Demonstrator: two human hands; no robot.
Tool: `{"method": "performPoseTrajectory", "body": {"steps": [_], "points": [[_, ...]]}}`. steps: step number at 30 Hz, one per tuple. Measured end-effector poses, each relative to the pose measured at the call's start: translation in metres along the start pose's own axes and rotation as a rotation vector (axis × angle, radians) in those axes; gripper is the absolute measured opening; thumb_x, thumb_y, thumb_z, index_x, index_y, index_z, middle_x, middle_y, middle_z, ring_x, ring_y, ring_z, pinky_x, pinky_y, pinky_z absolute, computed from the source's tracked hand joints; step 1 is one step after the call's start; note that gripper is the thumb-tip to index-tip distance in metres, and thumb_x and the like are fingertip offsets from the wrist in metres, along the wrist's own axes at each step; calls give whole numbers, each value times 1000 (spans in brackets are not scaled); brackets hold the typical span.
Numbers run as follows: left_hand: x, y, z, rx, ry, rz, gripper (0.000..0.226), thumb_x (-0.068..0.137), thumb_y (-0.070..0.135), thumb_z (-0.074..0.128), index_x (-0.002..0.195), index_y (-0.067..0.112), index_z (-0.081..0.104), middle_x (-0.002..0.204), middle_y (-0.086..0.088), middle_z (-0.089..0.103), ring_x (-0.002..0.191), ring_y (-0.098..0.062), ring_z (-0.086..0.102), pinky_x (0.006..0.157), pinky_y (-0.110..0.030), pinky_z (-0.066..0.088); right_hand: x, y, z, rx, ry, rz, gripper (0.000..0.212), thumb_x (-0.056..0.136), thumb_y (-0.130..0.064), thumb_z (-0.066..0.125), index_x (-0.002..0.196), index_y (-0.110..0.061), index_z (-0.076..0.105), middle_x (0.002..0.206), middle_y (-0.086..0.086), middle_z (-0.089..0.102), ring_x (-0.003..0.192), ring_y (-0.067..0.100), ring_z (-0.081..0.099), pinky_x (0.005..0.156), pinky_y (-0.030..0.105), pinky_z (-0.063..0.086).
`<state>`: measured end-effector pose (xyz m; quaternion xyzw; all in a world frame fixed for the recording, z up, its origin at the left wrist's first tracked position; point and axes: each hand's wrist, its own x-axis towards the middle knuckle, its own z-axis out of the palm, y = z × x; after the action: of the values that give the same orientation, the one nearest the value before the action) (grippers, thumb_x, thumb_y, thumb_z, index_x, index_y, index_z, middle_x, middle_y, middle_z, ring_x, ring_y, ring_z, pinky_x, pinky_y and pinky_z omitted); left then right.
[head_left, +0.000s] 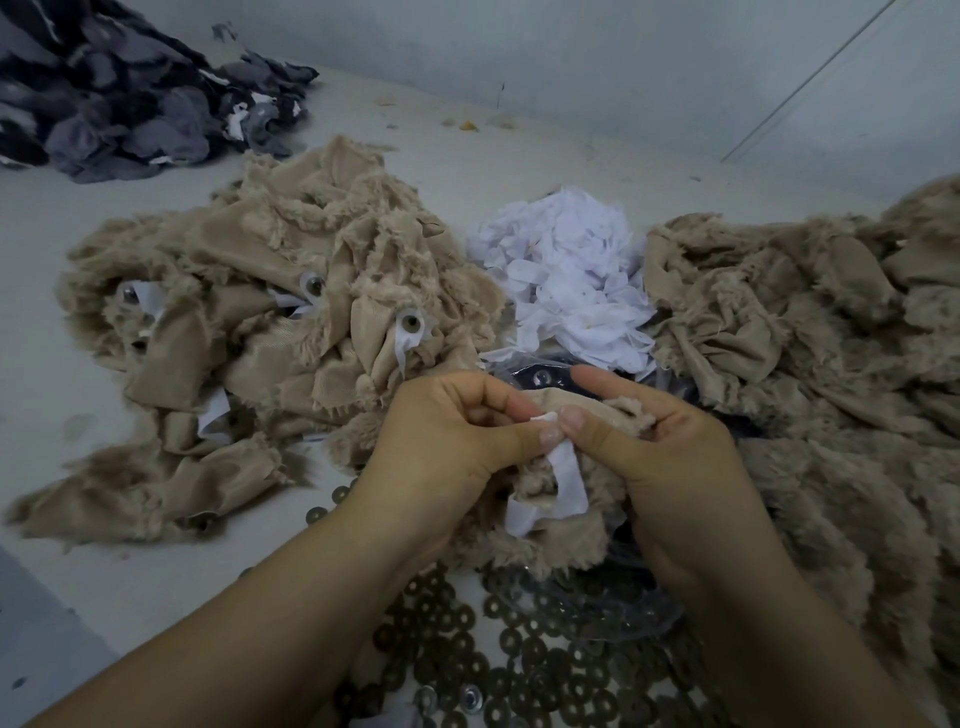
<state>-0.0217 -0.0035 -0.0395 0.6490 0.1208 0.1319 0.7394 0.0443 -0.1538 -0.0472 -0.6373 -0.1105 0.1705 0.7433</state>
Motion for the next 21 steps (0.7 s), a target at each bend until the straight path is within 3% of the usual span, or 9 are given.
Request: {"method": "performPoseTrajectory", "body": {"steps": [3, 7, 10, 13, 17, 21], "points": [[-1, 1, 0, 38, -8, 16, 22, 53, 22, 85, 68, 12, 74, 79, -31, 66, 66, -31, 63, 67, -40, 58, -2, -2, 0, -35, 17, -27, 54, 54, -31, 86, 107, -23, 77, 102, 4, 78, 96, 22, 75, 79, 32, 61], [-1, 1, -1, 39, -14, 19, 22, 53, 25, 85, 70, 15, 74, 78, -28, 68, 66, -30, 64, 64, -37, 57, -5, -2, 1, -113, 58, -120, 32, 71, -15, 85, 101, -24, 77, 88, 2, 79, 84, 19, 76, 69, 26, 61], [0, -1, -1, 4, -24, 15, 14, 60, 24, 82, 71, 17, 76, 74, -19, 72, 66, -25, 67, 66, -36, 59, -5, -2, 1, -126, 99, -160, 26, 76, -8, 82, 97, -23, 77, 84, -1, 79, 80, 16, 76, 65, 22, 60], [-1, -2, 0, -35, -20, -1, 4, 69, 18, 79, 70, 19, 76, 72, -13, 72, 65, -22, 66, 63, -32, 58, -5, -1, 3, -123, 121, -162, 25, 76, -8, 83, 94, -24, 78, 85, 0, 79, 80, 17, 76, 66, 25, 61], [-1, -5, 4, 14, 19, 29, 22, 79, 1, 76, 68, 21, 74, 72, -15, 71, 64, -22, 65, 62, -31, 57, -5, 1, 3, -154, 156, -177, 23, 76, -9, 83, 89, -28, 78, 82, -1, 78, 77, 17, 76, 64, 27, 61], [-2, -5, 9, 121, 92, 120, 18, 80, 1, 76, 70, 16, 72, 69, -9, 72, 64, -25, 68, 58, -27, 57, -8, -1, 5, -250, 194, -209, 20, 78, -13, 82, 88, -29, 77, 76, 1, 77, 72, 21, 75, 61, 35, 63]]}}
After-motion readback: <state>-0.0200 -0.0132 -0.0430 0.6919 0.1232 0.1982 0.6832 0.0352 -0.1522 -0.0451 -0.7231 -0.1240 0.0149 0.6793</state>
